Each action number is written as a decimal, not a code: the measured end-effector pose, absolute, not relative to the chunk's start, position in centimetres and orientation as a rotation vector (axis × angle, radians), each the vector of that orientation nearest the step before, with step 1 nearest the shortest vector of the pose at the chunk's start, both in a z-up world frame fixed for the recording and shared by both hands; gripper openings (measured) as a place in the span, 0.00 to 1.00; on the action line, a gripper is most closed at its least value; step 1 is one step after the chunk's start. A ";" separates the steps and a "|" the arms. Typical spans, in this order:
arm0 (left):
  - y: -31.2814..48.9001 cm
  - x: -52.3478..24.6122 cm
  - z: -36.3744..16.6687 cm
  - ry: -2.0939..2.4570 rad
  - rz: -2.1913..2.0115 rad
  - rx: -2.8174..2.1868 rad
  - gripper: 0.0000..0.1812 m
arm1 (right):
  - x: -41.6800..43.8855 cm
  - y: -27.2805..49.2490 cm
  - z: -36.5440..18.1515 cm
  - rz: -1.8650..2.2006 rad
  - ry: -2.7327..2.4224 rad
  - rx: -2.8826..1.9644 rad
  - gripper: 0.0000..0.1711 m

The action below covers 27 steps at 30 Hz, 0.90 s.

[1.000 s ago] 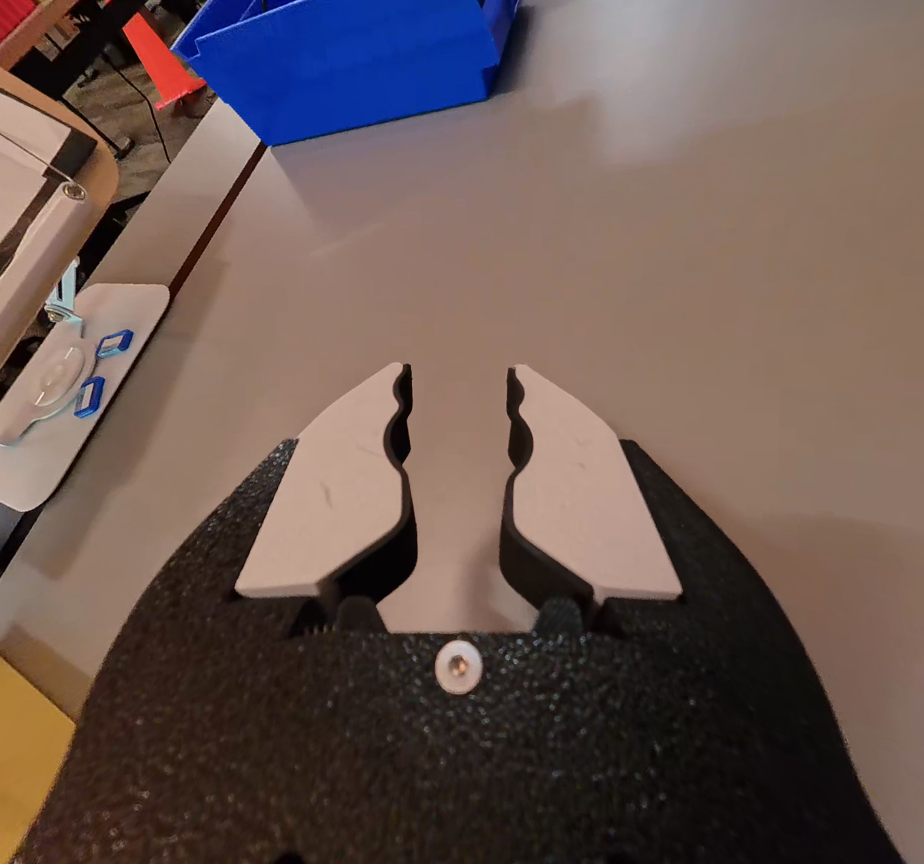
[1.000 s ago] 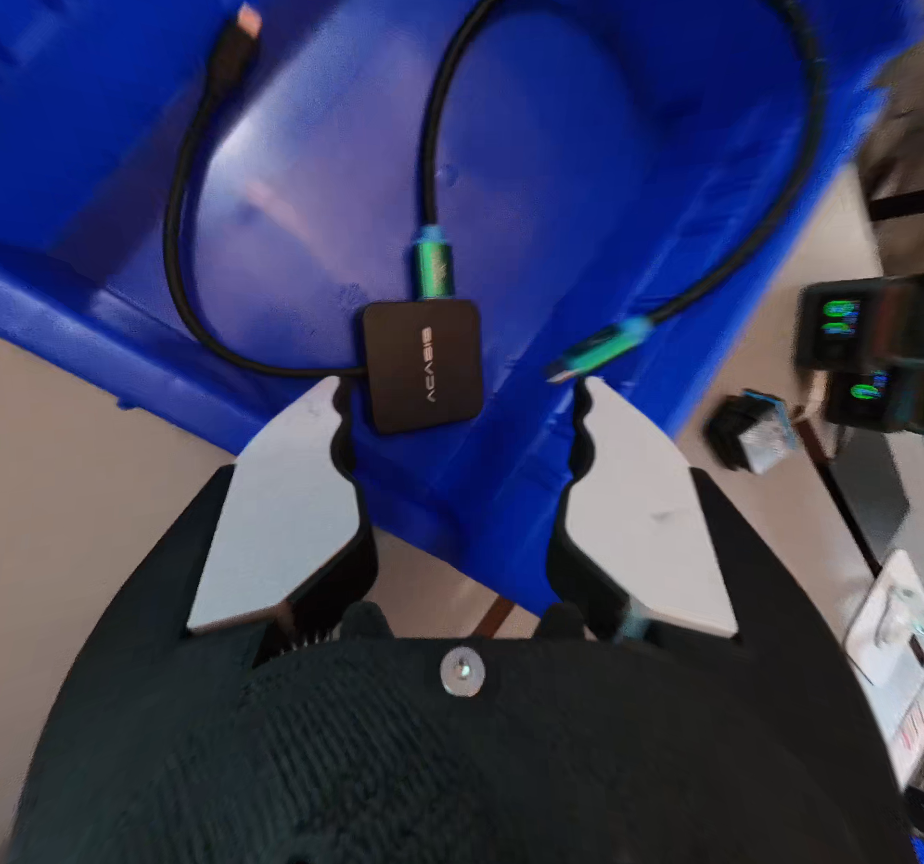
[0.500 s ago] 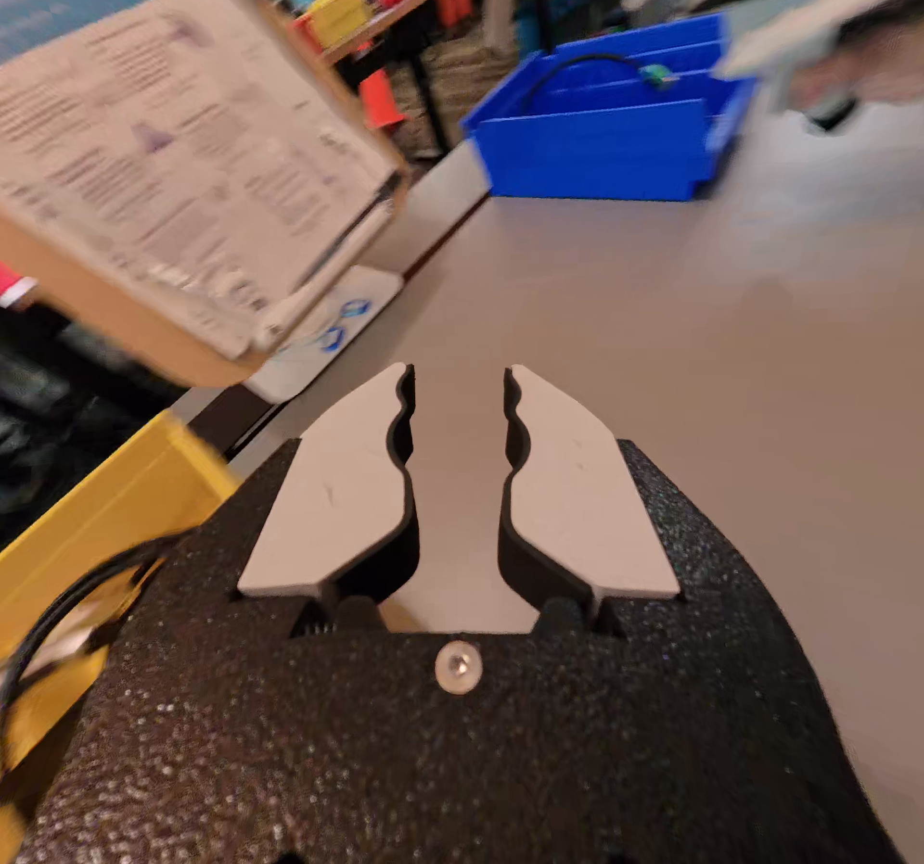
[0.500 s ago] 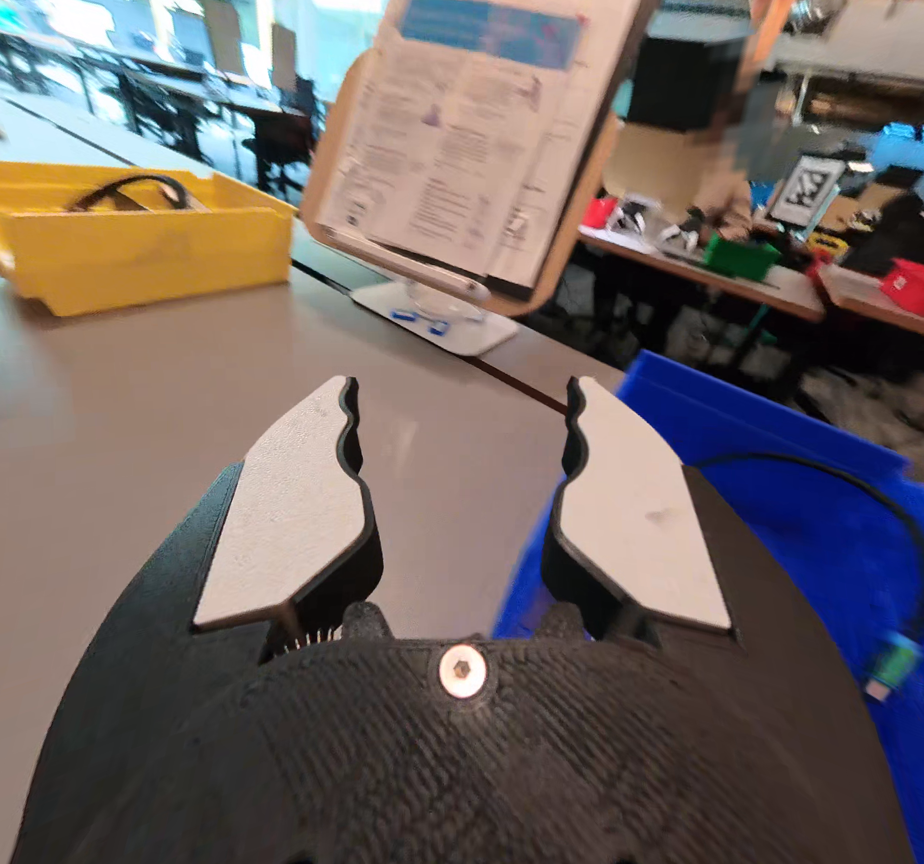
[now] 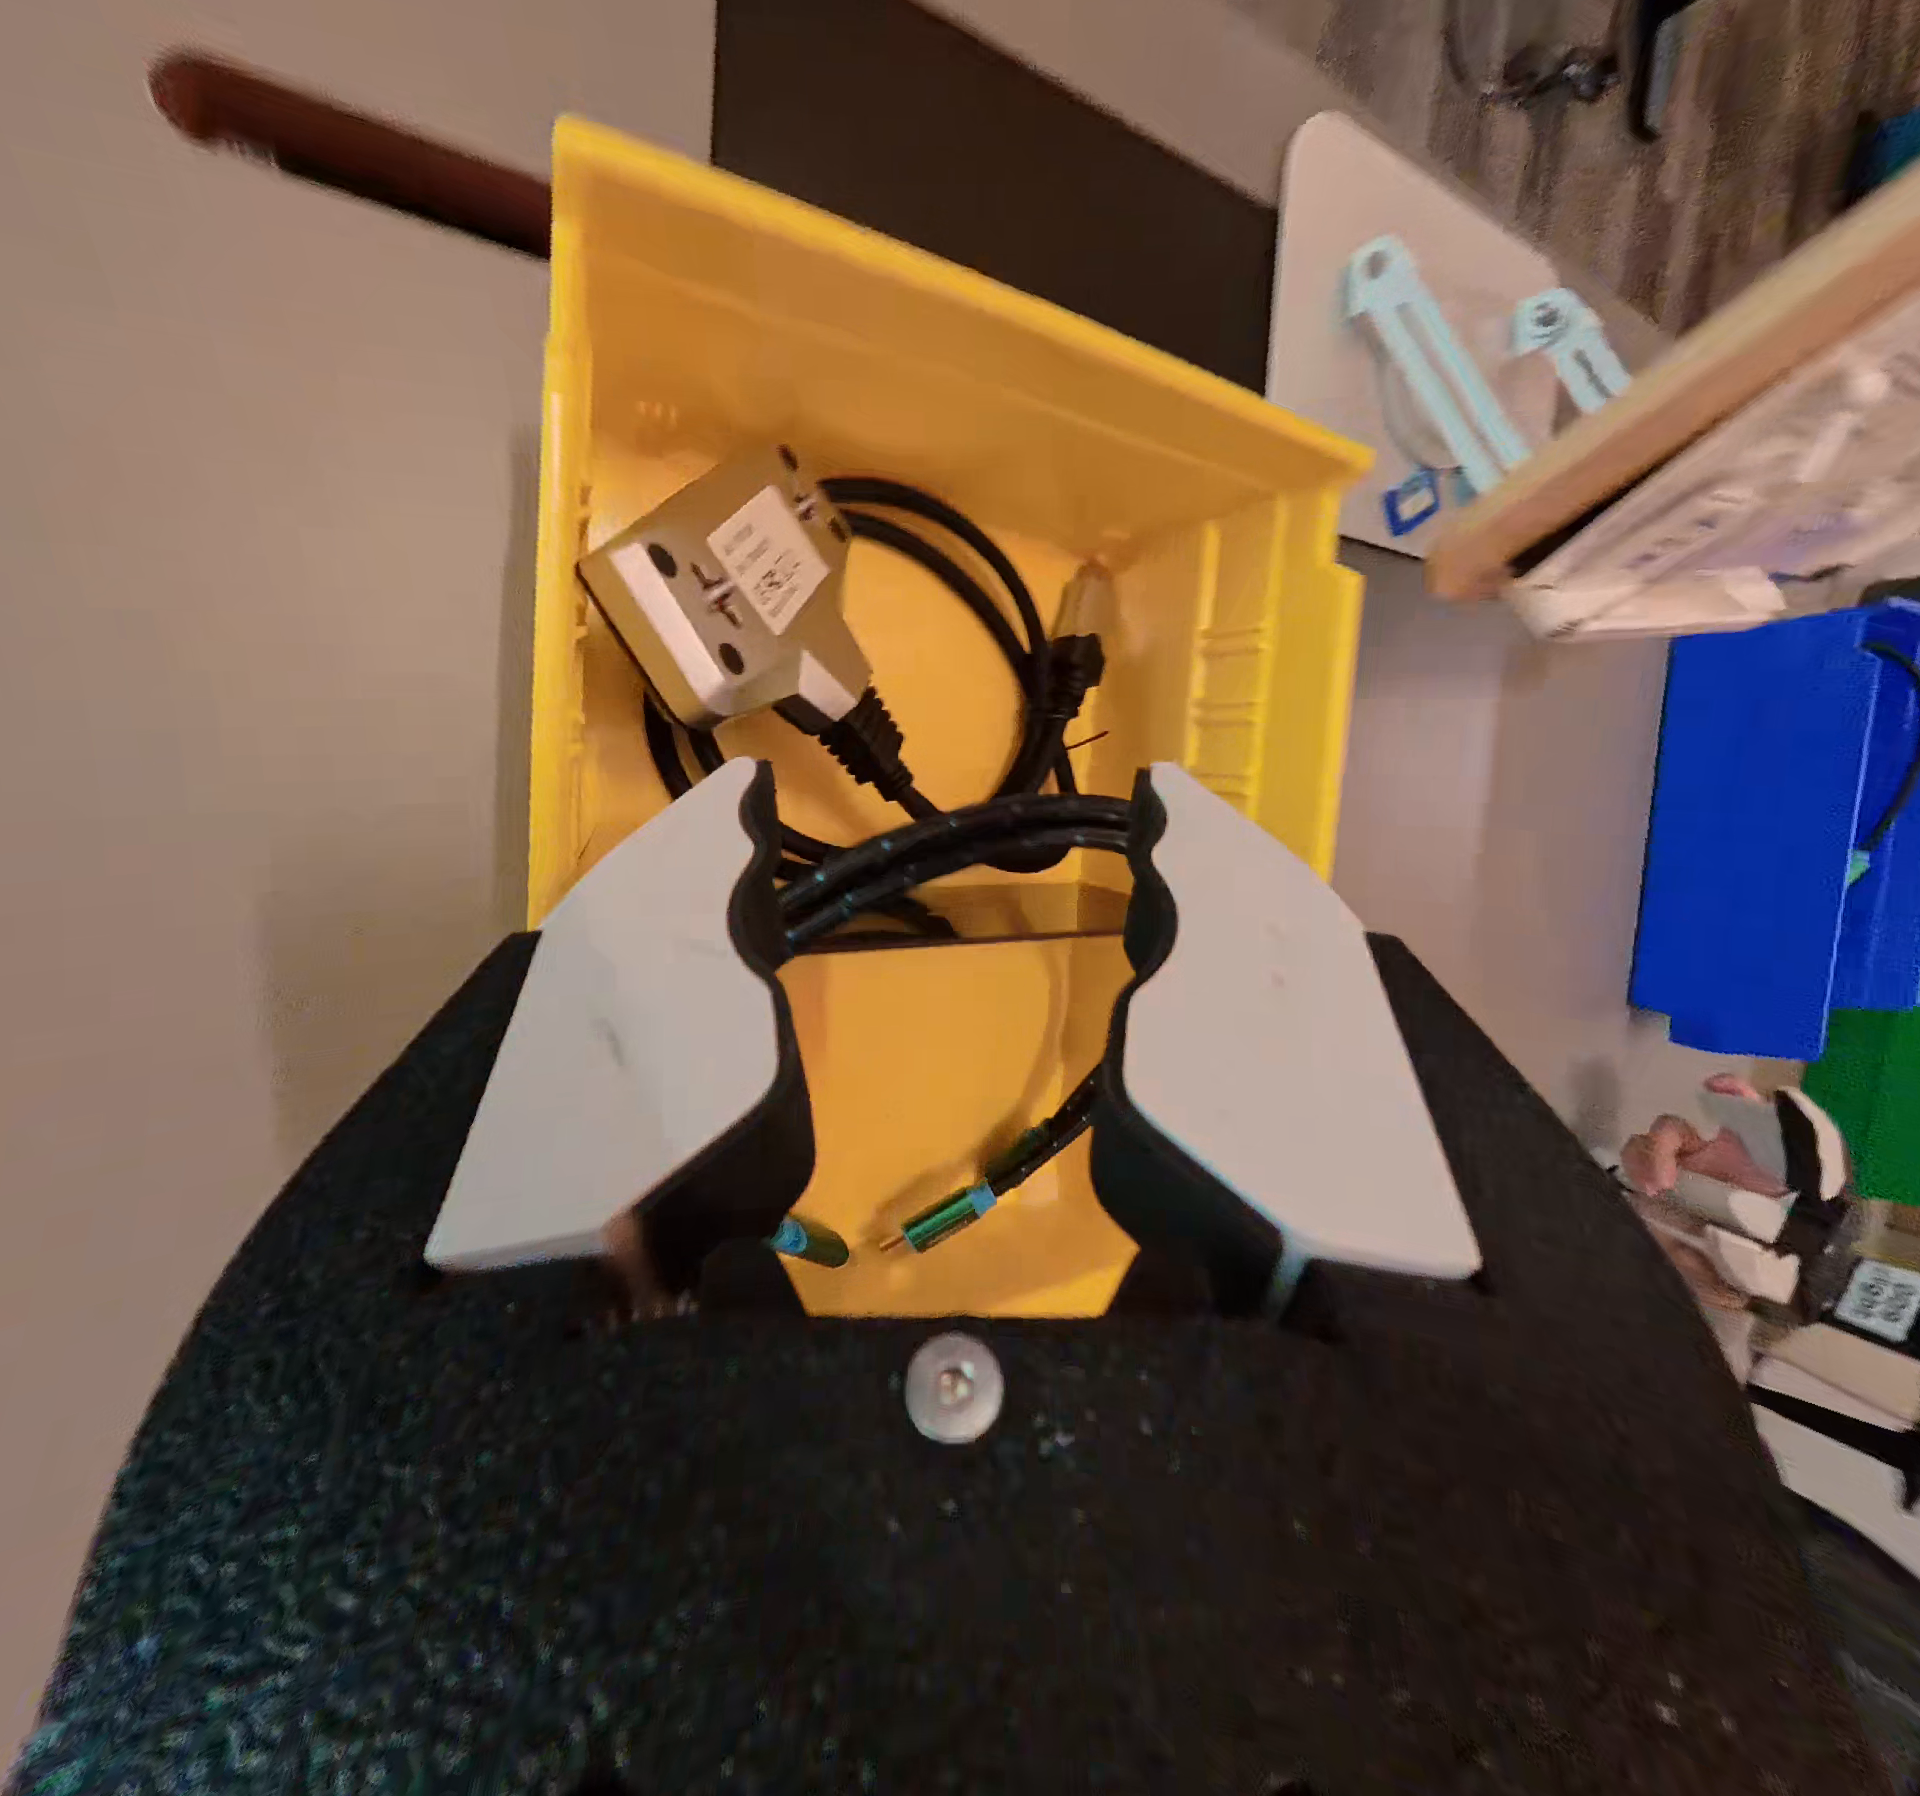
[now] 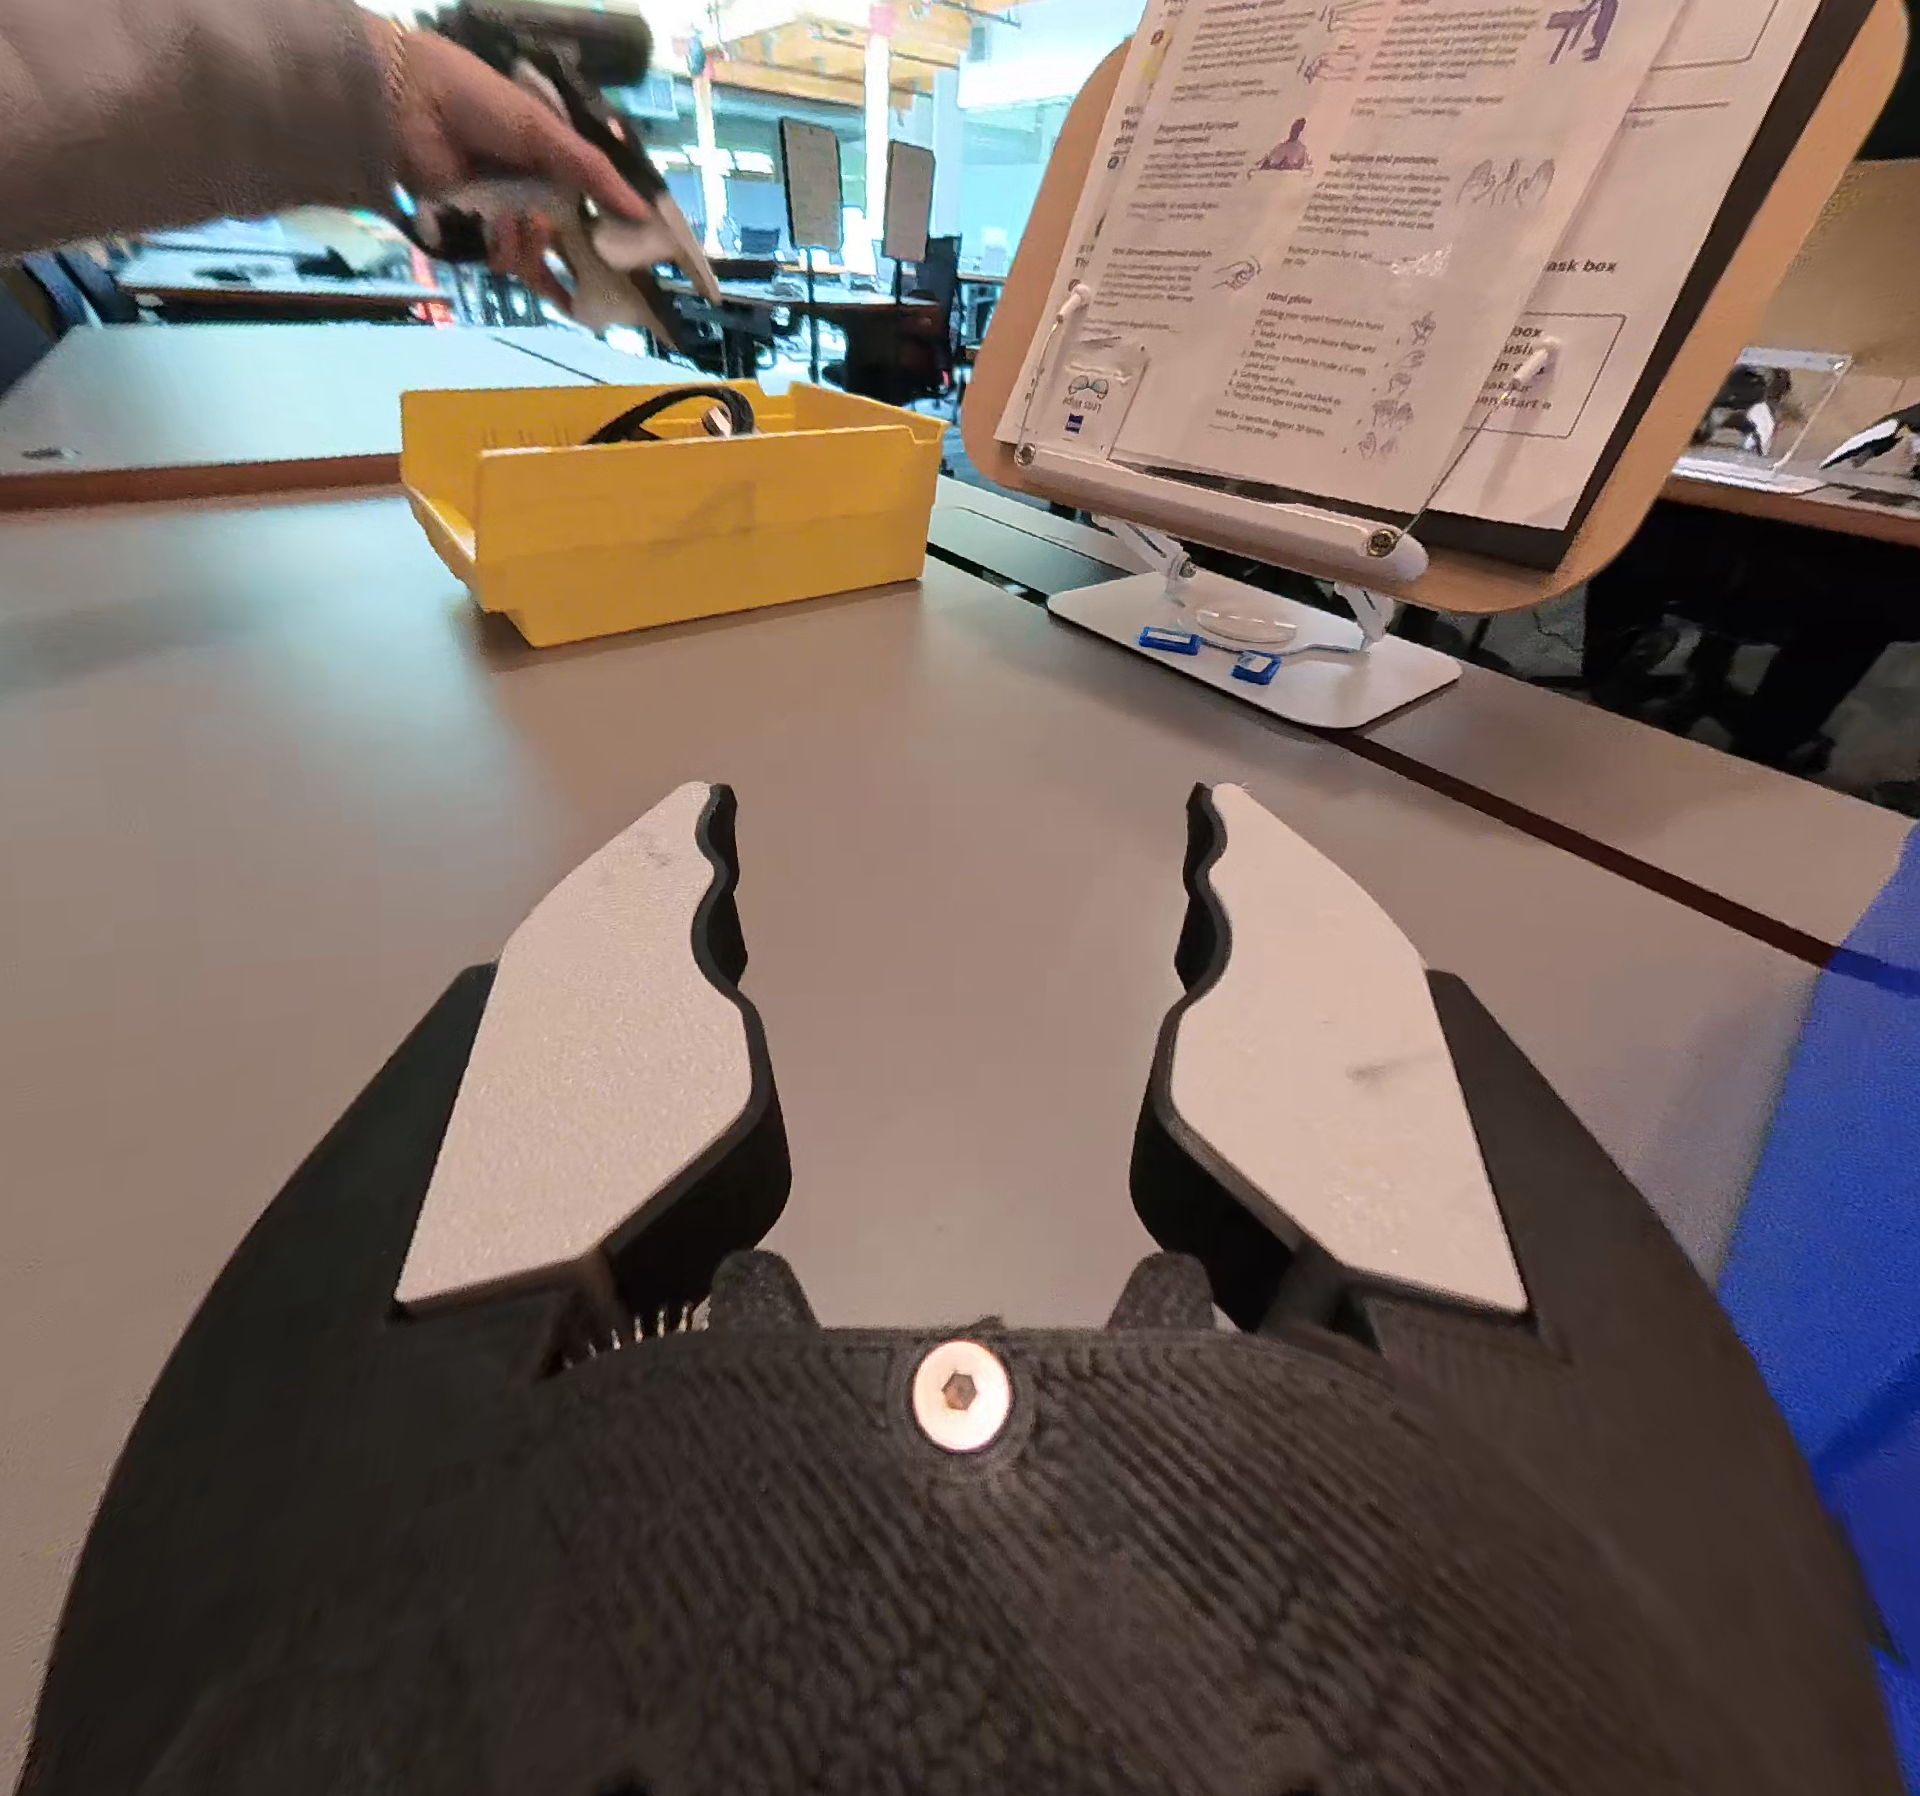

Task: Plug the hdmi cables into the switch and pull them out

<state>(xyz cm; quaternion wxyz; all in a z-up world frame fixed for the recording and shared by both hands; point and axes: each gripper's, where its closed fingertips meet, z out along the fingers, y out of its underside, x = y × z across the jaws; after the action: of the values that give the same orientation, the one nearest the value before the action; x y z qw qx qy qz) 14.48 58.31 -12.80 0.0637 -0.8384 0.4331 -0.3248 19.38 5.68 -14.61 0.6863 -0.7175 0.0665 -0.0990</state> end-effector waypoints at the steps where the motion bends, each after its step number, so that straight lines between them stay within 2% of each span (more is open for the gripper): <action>1: 58.4 14.7 -13.9 1.297 -0.957 -2.591 0.36 | 19.4 5.5 -14.6 -0.211 0.153 -1.596 0.48; 6: 58.5 14.8 -18.2 1.327 -0.708 -2.735 0.36 | 19.8 5.1 -15.4 -0.234 0.160 -1.625 0.47; 9: 58.9 15.1 -18.8 1.305 -0.598 -2.763 0.35 | 20.0 5.3 -16.4 -0.217 0.180 -1.681 0.48; 13: 58.5 15.3 -19.4 1.328 -0.511 -2.805 0.40 | 19.8 5.5 -17.1 -0.237 0.155 -1.727 0.49; 16: 57.5 15.5 -19.3 1.411 -0.536 -2.836 0.34 | 20.0 5.3 -17.1 -0.244 0.161 -1.731 0.49; 20: 56.7 15.6 -19.6 1.495 -0.447 -2.860 0.38 | 20.3 4.9 -17.0 -0.231 0.182 -1.722 0.49; 27: 56.6 16.5 -20.0 1.545 -0.242 -2.894 0.34 | 20.3 4.7 -17.1 -0.228 0.176 -1.727 0.49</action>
<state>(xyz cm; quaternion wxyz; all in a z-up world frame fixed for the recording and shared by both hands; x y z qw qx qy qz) 16.46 56.57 -19.98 -0.0738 -0.8773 0.4685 -0.0733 20.27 4.74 -17.10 0.6406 -0.7574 0.0774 -0.1001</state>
